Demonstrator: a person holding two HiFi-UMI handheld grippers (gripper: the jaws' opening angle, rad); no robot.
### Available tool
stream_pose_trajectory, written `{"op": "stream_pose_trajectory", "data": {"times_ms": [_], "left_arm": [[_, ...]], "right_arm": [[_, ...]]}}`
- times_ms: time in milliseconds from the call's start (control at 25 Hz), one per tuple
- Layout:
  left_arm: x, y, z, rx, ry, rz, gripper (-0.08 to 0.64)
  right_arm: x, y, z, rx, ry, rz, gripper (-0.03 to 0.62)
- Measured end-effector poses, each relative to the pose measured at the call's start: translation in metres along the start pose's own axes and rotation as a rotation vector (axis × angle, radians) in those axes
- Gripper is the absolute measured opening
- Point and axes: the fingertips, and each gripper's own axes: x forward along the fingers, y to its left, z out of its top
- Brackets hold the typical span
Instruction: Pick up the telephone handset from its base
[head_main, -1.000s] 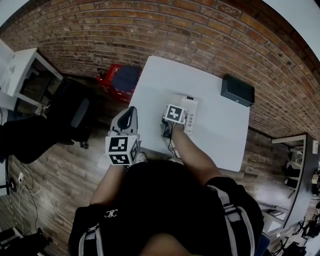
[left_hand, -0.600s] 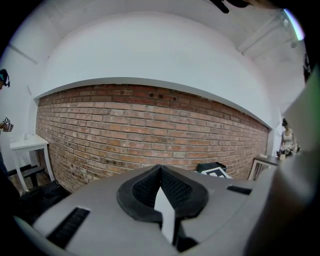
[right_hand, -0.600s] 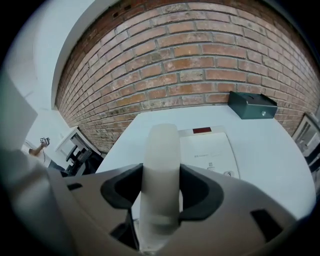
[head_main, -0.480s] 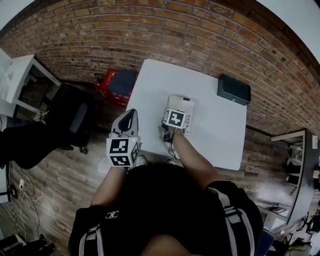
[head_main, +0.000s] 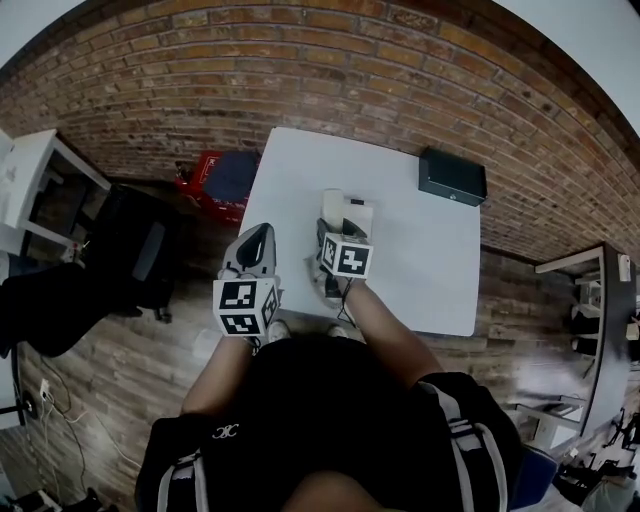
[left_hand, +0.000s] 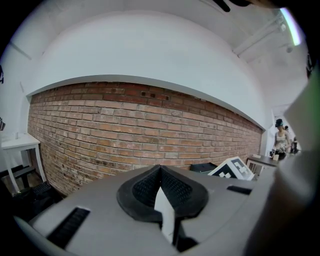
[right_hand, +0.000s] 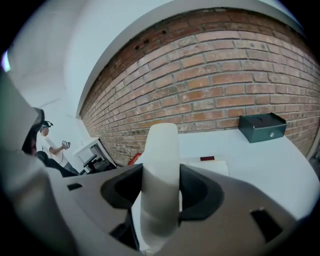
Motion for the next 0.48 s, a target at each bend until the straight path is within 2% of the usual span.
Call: {"op": "stream_pose_trajectory", "data": {"times_ms": [160, 320, 480], "left_arm": [[0.008, -0.010, 0.000, 0.004, 0.003, -0.022, 0.002], [0.015, -0.019, 0.003, 0.000, -0.005, -0.035, 0.002], [0.024, -0.032, 0.003, 0.001, -0.001, -0.071, 0.002]], "right_arm": [[-0.026, -0.001, 0.022, -0.019, -0.102, 0.034, 0.202], [-0.061, -0.006, 0.052, -0.011, -0.247, 0.062, 0.202], [-0.099, -0.014, 0.076, -0.022, -0.380, 0.056, 0.202]]}}
